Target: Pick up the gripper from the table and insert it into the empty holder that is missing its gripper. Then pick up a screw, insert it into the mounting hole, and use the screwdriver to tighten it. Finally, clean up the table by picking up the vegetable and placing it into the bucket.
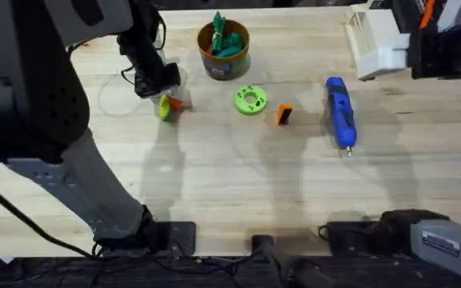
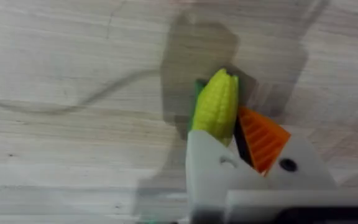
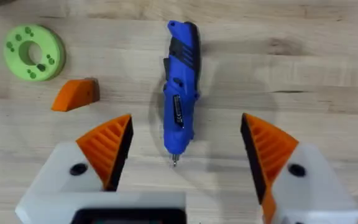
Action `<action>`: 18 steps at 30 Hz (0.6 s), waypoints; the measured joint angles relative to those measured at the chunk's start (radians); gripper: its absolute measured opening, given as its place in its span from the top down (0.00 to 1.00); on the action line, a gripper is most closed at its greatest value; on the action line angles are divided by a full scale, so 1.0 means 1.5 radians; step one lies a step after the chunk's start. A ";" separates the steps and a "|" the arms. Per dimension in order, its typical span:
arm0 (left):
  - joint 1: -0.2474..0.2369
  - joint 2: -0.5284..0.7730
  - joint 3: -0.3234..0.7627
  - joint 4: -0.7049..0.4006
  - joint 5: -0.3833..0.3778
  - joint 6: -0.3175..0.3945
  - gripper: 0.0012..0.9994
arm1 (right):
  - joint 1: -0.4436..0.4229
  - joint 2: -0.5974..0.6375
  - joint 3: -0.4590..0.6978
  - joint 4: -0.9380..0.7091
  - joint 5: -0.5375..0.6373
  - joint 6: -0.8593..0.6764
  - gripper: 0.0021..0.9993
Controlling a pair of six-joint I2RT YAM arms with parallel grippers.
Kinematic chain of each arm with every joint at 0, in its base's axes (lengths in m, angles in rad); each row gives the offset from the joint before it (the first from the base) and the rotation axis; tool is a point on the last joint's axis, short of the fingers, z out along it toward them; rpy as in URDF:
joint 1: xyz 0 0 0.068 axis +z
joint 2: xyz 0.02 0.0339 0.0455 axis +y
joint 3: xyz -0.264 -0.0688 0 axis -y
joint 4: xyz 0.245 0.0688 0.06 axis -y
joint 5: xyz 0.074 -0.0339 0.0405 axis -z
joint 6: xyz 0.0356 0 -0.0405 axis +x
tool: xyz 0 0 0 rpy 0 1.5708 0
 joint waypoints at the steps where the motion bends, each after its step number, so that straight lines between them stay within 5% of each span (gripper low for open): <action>1: 0.000 0.000 0.000 0.000 0.000 0.000 0.99 | 0.000 0.000 0.000 0.000 0.000 0.000 0.01; 18: -0.011 -0.044 0.024 0.000 0.000 0.017 0.99 | 0.000 0.000 0.000 0.000 0.000 0.000 0.01</action>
